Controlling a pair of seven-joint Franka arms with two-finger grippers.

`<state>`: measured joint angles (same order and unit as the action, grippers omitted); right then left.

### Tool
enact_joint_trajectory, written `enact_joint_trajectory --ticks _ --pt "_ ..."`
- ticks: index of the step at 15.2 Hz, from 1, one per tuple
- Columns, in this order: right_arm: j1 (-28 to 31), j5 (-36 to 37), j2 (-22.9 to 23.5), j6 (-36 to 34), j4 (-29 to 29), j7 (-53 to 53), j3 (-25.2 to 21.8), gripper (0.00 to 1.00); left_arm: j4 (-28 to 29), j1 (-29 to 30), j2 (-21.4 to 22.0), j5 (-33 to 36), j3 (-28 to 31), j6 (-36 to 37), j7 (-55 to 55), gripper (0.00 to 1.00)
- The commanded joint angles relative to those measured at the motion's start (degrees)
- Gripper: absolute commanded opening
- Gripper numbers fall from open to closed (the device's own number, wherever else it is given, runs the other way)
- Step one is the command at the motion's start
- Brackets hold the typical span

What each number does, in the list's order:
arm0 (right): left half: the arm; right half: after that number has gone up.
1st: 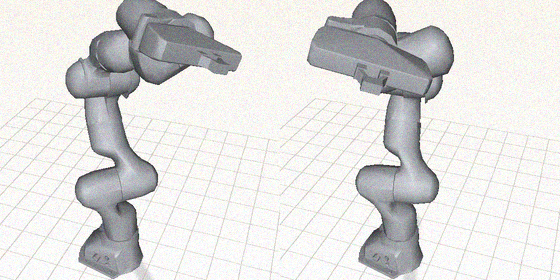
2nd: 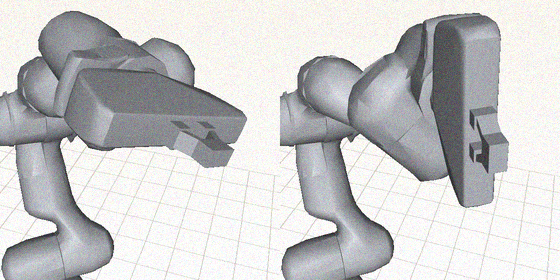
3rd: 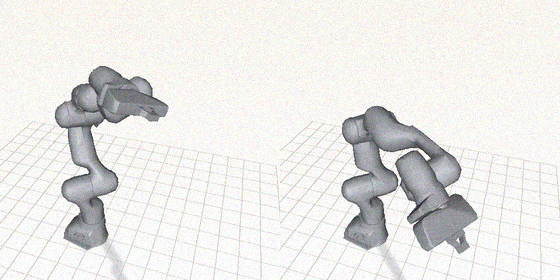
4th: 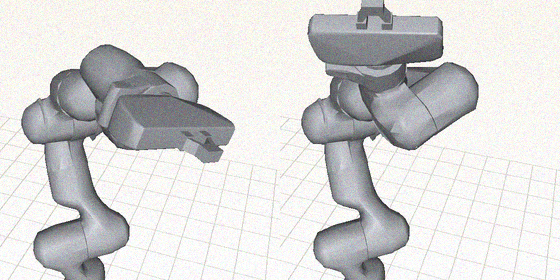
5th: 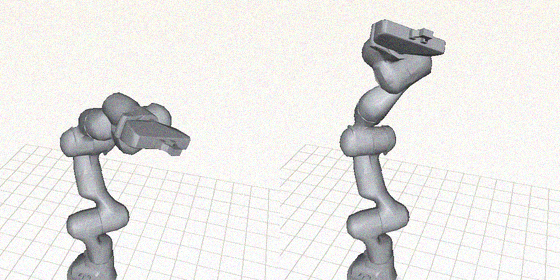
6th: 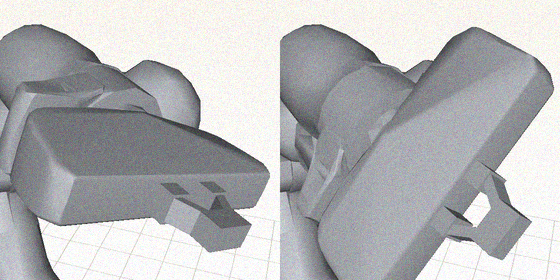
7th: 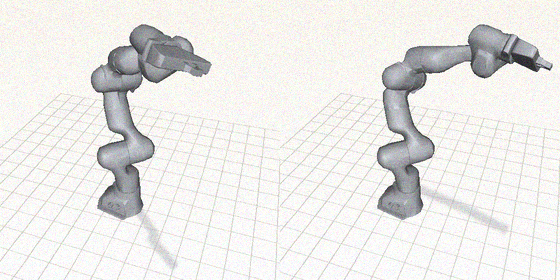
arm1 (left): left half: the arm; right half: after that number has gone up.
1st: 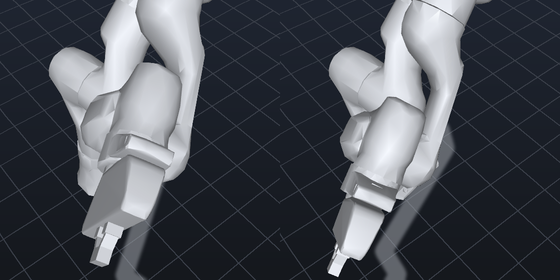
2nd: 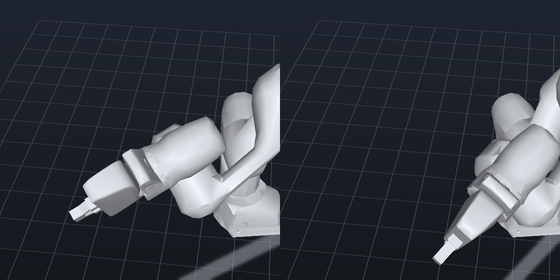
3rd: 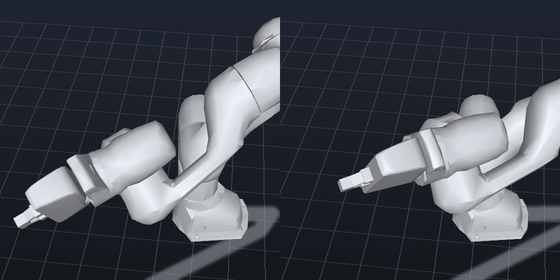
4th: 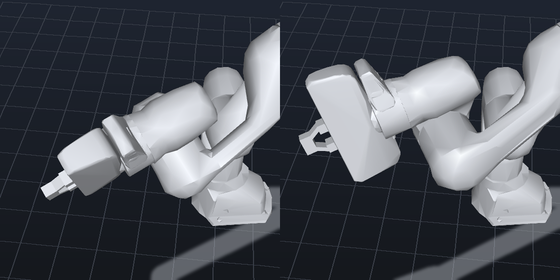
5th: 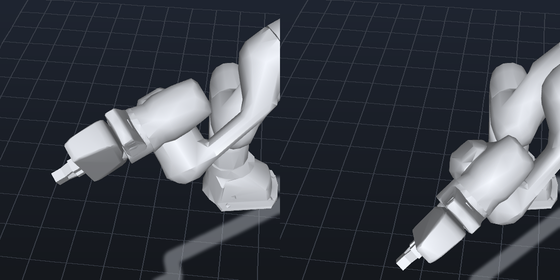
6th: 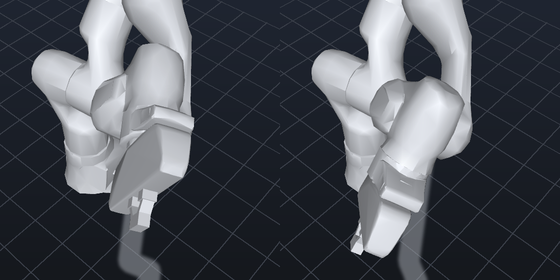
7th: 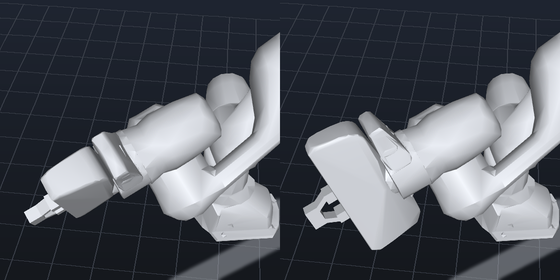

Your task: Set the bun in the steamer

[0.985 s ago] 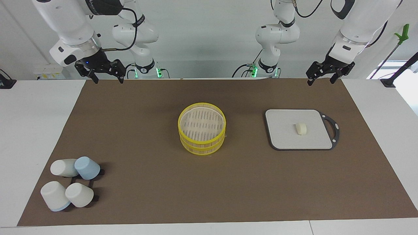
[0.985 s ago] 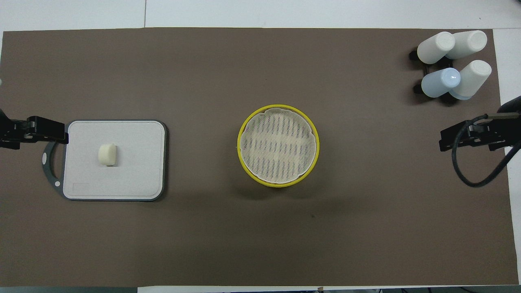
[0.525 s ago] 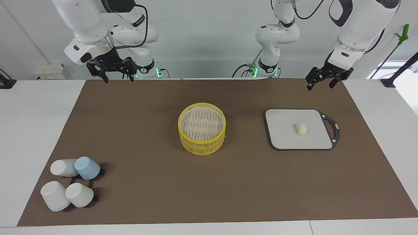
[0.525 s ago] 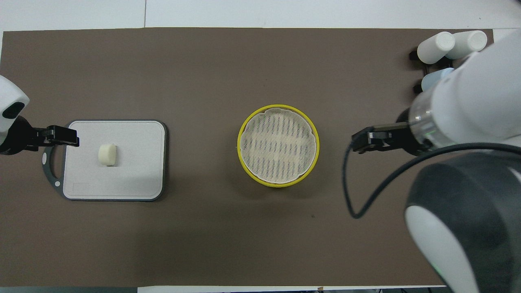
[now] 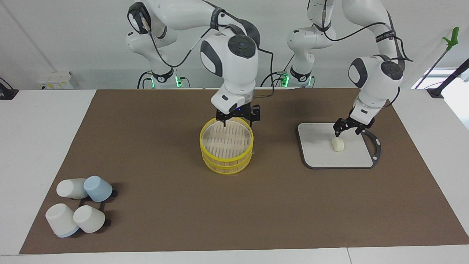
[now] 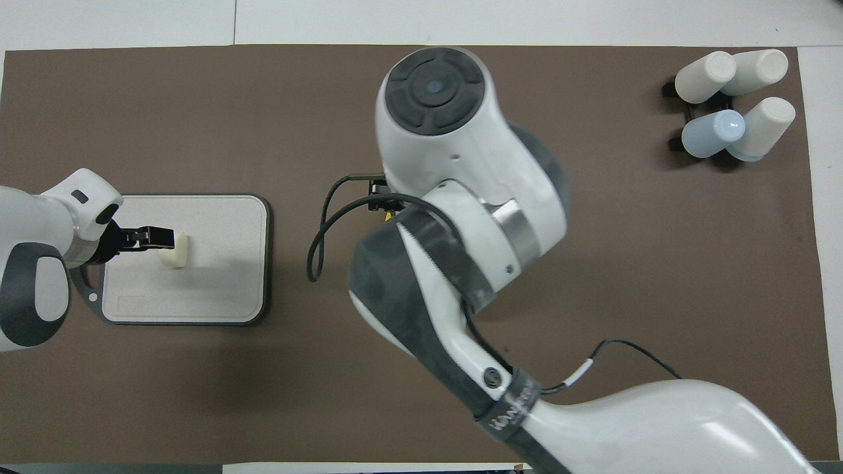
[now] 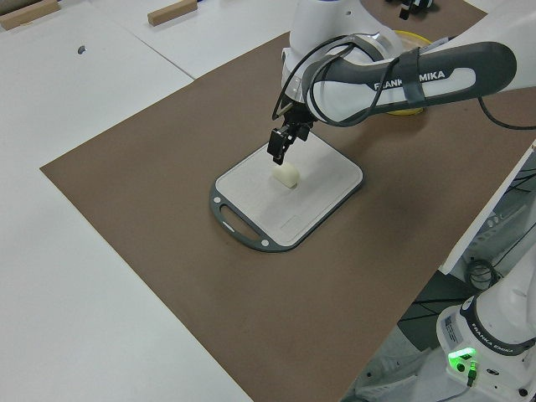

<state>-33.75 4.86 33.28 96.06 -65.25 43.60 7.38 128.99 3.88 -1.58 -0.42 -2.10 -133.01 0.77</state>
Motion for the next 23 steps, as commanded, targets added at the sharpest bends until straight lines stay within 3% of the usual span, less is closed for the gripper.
enact_joint_trajectory --ticks 1,6,7,9,12,13,17,20,23 --pt "-3.43 1.12 1.97 1.14 2.07 2.28 -1.75 1.0 1.0 0.17 -2.19 -0.46 -0.1 -3.74 1.07 1.0" --pt "-3.08 1.29 -2.33 14.04 -11.01 1.93 -1.75 1.0 1.09 -0.45 -4.39 -0.46 -0.1 -5.15 0.98 1.0" --pt "-2.99 1.29 -3.12 15.81 -13.3 1.93 -1.75 1.0 1.09 -0.45 -4.48 -0.46 -0.18 -4.98 0.98 0.96" --pt "-3.07 1.29 -4.62 17.14 -16.65 1.93 -1.75 1.0 1.09 -0.45 -4.48 -0.46 -0.1 -4.8 1.07 0.73" --pt "-3.25 1.2 -4.97 16.53 -17.62 1.93 -1.66 1.0 1.0 -0.45 -4.48 -0.46 -0.1 -4.63 1.07 0.27" --pt "-3.16 0.77 -5.24 17.14 -18.24 1.93 -1.66 1.0 1.0 -0.45 -4.48 -0.46 -0.1 -4.63 1.07 0.19" --pt "-2.99 0.67 -6.56 20.57 -22.37 1.84 -1.58 0.68 -0.05 -0.45 -4.66 -0.46 -0.18 -4.01 0.98 0.16" --pt "-2.99 0.67 -6.65 20.84 -22.55 1.84 -1.58 0.56 -3.9 -0.54 -5.1 -0.46 -0.36 0.18 0.63 0.16" --pt "-2.9 0.67 -6.65 20.75 -22.64 1.75 -1.58 0.51 -14.08 -2.11 -4.92 -0.55 -0.54 14.13 -0.33 0.16"
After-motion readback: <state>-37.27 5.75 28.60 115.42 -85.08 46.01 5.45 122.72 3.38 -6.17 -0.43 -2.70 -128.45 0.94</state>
